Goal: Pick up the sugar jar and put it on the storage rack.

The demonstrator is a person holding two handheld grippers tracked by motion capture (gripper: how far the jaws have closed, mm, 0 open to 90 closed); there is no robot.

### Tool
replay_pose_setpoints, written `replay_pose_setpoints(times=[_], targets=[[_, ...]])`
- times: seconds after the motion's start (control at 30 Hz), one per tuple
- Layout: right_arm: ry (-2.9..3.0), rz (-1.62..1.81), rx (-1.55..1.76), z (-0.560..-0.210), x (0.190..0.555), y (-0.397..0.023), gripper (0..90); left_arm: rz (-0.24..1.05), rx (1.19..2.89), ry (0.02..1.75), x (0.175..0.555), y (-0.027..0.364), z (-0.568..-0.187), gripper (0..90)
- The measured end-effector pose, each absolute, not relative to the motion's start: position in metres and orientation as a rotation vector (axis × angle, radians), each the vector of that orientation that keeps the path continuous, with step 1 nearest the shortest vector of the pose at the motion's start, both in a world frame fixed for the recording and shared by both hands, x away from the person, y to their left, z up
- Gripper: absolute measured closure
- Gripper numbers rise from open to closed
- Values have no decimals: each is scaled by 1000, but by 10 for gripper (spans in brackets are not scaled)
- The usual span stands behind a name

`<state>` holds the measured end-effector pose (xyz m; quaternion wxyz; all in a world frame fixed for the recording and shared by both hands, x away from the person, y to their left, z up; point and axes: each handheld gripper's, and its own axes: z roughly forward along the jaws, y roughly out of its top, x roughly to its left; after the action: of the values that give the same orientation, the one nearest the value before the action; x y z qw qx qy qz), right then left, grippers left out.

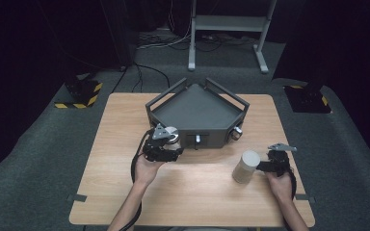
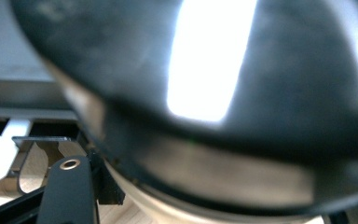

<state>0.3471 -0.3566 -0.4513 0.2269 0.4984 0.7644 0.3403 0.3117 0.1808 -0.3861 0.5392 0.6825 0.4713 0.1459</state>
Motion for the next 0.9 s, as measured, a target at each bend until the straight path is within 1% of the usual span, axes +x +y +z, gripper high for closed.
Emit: replay_pose_setpoints(times=[0.47,0.9], targets=[[2107,937,1375,-451,347,-356,124,335,1617,1098,323,179,-356,316],[2107,937,1375,-451,347,-356,124,363,1620,1095,340,174,-331,316]])
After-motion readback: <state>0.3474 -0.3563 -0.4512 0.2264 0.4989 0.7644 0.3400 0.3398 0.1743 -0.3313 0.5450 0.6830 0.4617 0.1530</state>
